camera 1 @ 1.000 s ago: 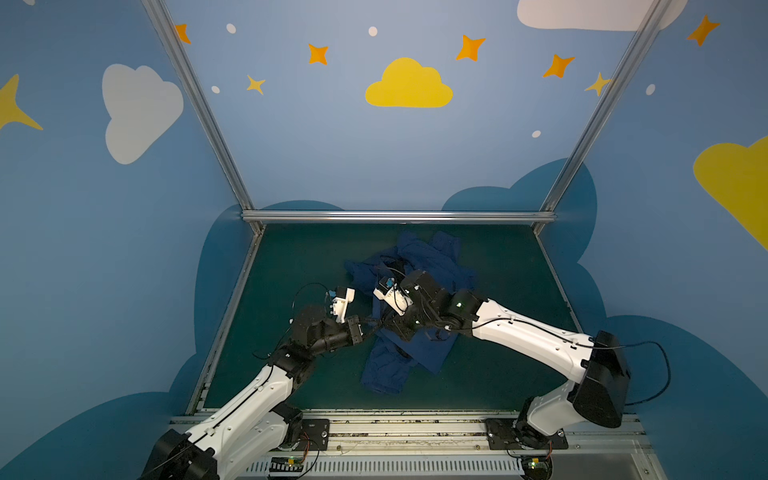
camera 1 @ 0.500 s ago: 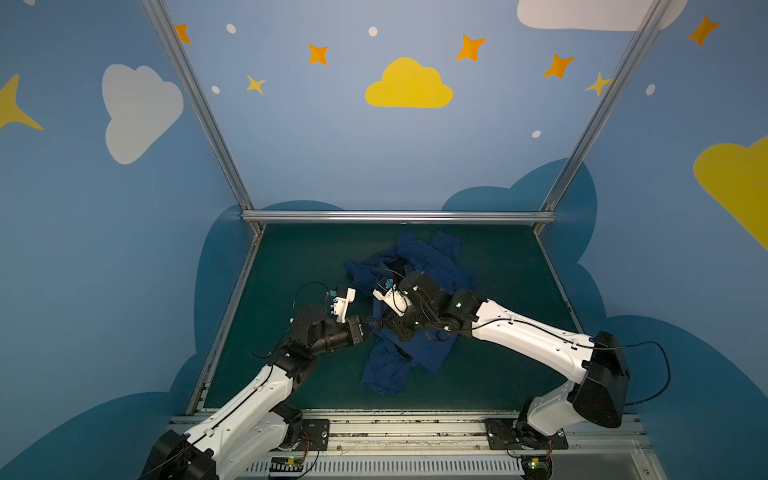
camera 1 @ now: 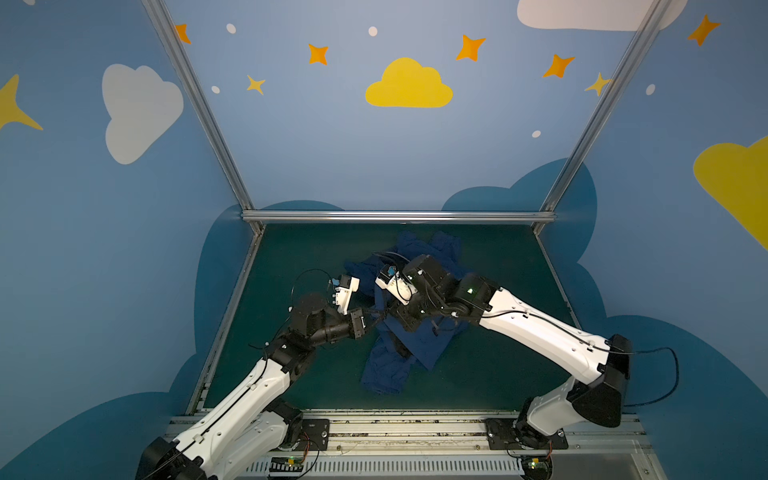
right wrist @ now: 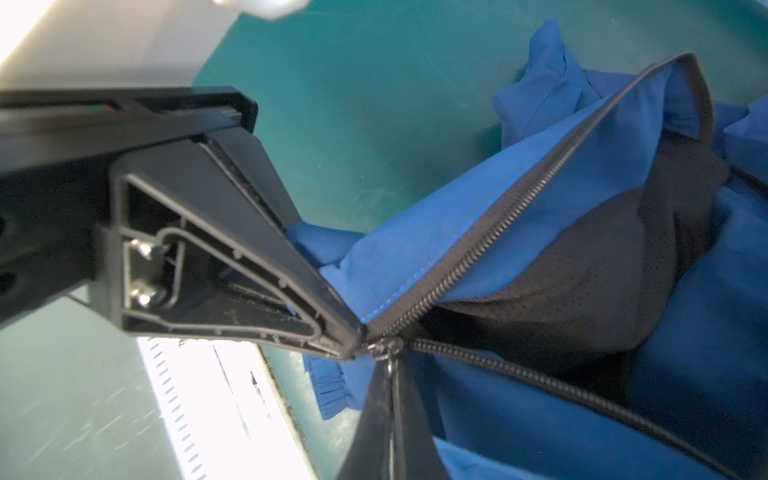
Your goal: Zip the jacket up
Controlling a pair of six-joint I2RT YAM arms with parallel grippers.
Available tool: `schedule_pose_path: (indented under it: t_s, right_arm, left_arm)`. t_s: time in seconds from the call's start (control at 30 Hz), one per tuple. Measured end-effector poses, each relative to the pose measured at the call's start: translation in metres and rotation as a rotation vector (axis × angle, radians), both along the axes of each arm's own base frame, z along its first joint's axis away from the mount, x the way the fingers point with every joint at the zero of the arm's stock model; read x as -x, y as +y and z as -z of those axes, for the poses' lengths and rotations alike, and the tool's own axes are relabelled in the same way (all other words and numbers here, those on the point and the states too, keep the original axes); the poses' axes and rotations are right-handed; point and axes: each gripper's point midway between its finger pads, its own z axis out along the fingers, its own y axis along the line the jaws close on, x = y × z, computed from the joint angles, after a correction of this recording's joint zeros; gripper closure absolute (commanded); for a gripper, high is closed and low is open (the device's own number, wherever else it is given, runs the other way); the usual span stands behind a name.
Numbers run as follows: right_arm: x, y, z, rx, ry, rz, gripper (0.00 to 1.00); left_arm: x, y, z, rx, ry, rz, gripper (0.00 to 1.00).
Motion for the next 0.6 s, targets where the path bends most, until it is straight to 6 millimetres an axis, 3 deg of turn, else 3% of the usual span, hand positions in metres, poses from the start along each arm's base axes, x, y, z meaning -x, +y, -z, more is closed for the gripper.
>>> schedule_pose_path:
  t_s: [0.27,0.6]
  right_arm:
    - [0.001,-0.008,-0.025,-0.045,0.052,-0.040,1.00]
    - [-0.010,-0.023,-0.012,0.108,-0.035,-0.040,1.00]
  left_arm:
    - [0.001,-0.003,-0.020,0.041,-0.041,0.012,0.97]
    - [-0.006,-0.018,-0.014,0.012,0.042,0.054,0.97]
